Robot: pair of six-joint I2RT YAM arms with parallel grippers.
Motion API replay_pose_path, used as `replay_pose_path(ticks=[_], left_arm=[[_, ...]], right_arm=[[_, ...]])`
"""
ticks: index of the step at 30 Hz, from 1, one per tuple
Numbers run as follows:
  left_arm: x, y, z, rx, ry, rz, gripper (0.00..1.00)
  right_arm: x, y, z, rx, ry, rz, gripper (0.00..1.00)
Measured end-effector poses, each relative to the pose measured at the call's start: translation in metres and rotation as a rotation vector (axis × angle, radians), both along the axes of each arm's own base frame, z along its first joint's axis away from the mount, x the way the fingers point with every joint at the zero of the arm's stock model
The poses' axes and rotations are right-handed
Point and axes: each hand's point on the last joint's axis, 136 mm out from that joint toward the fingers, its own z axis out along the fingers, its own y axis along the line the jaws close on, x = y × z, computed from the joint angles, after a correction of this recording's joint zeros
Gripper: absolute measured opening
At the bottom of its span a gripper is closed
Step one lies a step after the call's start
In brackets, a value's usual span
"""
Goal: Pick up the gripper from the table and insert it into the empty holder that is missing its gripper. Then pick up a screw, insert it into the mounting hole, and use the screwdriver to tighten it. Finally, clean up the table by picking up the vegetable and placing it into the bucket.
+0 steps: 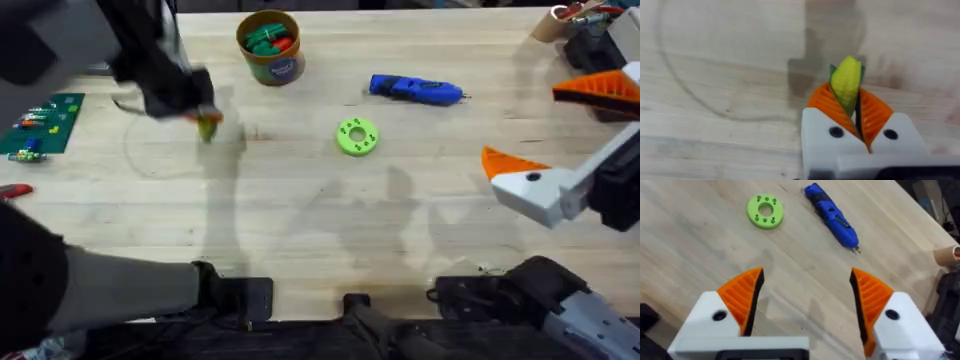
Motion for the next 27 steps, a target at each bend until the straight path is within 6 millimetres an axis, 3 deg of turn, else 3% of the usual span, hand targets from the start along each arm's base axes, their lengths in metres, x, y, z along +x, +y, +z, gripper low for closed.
replay_pose_path(ticks=[7,12,15,18,27], left_arm=[[0.061,-0.013,0.111,0.046,-0.323,-0.108,0.03],[0.088,-0.034,0.149,0.055,-0.484,-0.172,0.03],[0.103,-0.051,0.155,0.047,-0.541,-0.212,0.03],[0.122,-0.068,0.149,0.029,-0.575,-0.252,0.03],[0.182,-0.104,0.077,-0.047,-0.568,-0.327,0.03]], right_arm=[[0.004,0.002,0.005,0.011,-0.024,0.0,0.987],[0.004,0.002,0.005,0.012,-0.025,0.0,0.987],[0.005,0.002,0.007,0.015,-0.031,0.0,0.987],[0.008,0.004,0.011,0.025,-0.054,0.0,0.987],[0.009,0.004,0.012,0.028,-0.059,0.0,0.987]])
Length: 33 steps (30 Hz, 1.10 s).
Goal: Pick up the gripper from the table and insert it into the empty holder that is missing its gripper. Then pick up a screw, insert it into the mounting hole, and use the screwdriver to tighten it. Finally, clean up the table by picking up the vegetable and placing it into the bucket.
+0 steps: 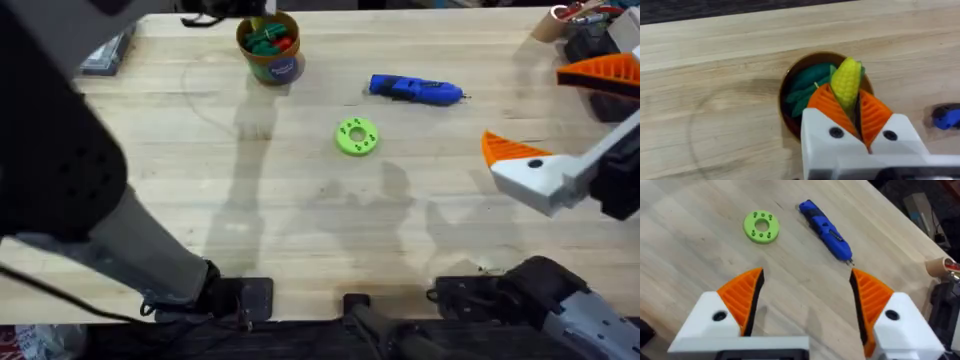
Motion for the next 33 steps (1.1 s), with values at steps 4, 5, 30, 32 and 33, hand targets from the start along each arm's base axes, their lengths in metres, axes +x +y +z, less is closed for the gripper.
replay_pose_path(ticks=[4,5,30,32,33], left_arm=[[0.005,-0.003,-0.017,-0.004,0.022,-0.009,0.082],[0.005,-0.003,-0.017,-0.002,0.022,-0.012,0.183],[-0.148,0.022,0.087,0.076,0.212,0.016,0.986],[-0.175,0.027,0.095,0.093,0.243,0.026,0.986],[-0.188,0.029,0.099,0.096,0.248,0.03,0.986]], right_arm=[[0.0,0.0,0.0,0.001,-0.001,0.0,0.987],[0.0,0.0,0.0,0.0,0.0,0.0,0.987],[0.0,0.0,0.0,0.0,0.0,0.0,0.987],[0.0,0.0,0.0,0.0,0.0,0.0,0.987],[0.0,0.0,0.0,0.0,0.0,0.0,0.987]])
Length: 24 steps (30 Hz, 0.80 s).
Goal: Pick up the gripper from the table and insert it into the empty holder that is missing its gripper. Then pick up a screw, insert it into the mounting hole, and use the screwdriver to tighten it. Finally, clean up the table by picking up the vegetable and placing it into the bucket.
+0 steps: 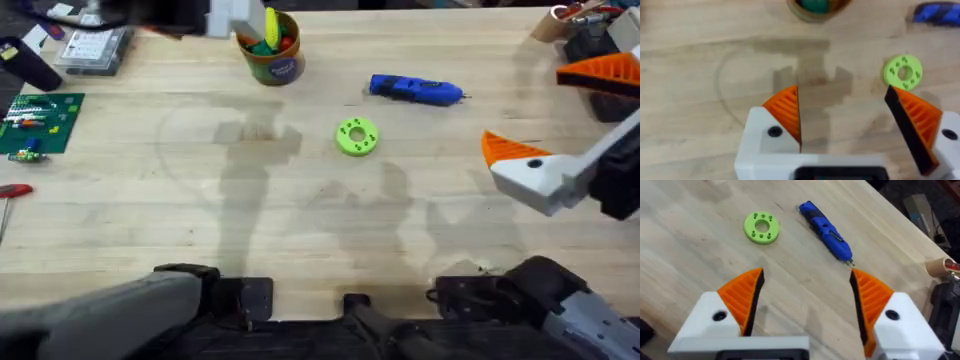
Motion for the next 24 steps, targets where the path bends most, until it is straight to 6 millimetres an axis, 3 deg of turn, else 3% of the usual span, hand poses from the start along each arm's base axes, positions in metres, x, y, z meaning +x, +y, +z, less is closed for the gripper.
replay_pose_path(ticks=[5,11,16,24], left_arm=[[-0.048,0.007,0.011,0.006,-0.04,0.016,0.986],[-0.1,0.012,-0.019,0.005,-0.012,0.028,0.986],[-0.11,0.013,-0.037,0.004,0.028,0.037,0.986],[-0.109,0.013,-0.037,0.003,0.028,0.038,0.986]], right_arm=[[-0.001,0.0,-0.001,-0.002,0.004,0.0,0.987],[-0.001,0.0,-0.001,-0.003,0.007,0.0,0.987],[-0.001,-0.001,-0.002,-0.004,0.007,0.0,0.987],[-0.001,-0.001,-0.002,-0.004,0.007,0.0,0.987]])
